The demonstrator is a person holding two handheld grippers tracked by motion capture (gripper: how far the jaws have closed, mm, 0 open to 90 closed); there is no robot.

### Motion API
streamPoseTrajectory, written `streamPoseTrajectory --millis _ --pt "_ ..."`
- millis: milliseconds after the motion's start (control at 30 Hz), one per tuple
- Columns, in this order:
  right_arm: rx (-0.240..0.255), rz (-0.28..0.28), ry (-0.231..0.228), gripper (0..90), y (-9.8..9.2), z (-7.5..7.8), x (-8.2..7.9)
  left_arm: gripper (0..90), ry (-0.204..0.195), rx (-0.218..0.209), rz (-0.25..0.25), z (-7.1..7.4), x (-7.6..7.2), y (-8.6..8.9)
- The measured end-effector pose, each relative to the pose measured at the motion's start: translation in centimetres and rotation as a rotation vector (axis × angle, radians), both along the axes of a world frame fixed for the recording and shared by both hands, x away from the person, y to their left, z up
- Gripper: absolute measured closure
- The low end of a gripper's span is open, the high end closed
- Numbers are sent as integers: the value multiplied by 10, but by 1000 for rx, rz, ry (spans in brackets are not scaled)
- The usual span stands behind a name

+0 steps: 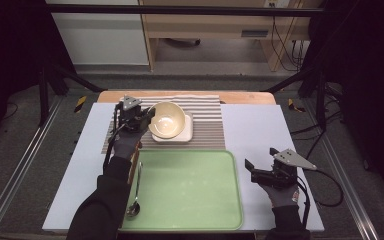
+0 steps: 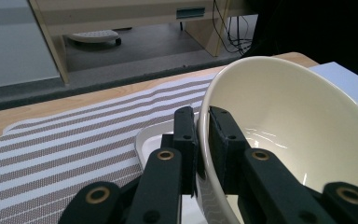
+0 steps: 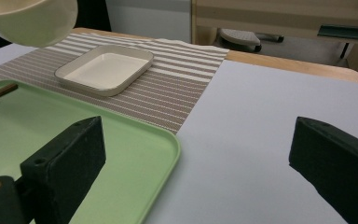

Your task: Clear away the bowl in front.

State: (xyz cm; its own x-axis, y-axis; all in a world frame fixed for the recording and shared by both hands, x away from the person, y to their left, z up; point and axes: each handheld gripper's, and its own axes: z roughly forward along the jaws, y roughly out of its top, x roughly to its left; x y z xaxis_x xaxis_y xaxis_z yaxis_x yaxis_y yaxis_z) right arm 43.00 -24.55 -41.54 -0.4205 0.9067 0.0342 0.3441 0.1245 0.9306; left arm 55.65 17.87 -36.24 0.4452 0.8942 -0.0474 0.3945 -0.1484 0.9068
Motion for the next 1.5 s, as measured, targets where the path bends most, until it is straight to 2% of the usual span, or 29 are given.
streamPoseTrajectory --millis 233,400,633,733,867,1033,1167,1267,1333,1500 --pt "-4 1 2 39 1 0 0 811 -17 -12 -42 -1 -27 5" --pt "-6 1 5 40 2 -1 0 812 -23 -8 -73 -9 -44 5" --pt "-10 1 5 40 3 -1 0 814 -6 -1 -108 -24 -61 3" --pt "-12 3 5 40 4 -1 0 812 7 17 -108 -30 -62 0" --pt "-13 4 3 40 4 -1 0 813 35 19 -115 -40 -60 -5" --pt "-14 4 1 40 4 -1 -1 811 57 59 -123 -50 -58 -12" --pt "-15 4 0 39 4 0 -1 812 83 60 -135 -59 -56 -16" --pt "-16 7 0 40 4 0 -1 811 96 76 -138 -66 -54 -20" --pt "-17 6 0 40 4 0 -1 812 104 56 -140 -68 -53 -19" --pt "-18 6 2 39 4 -1 0 815 108 70 -136 -71 -52 -17"
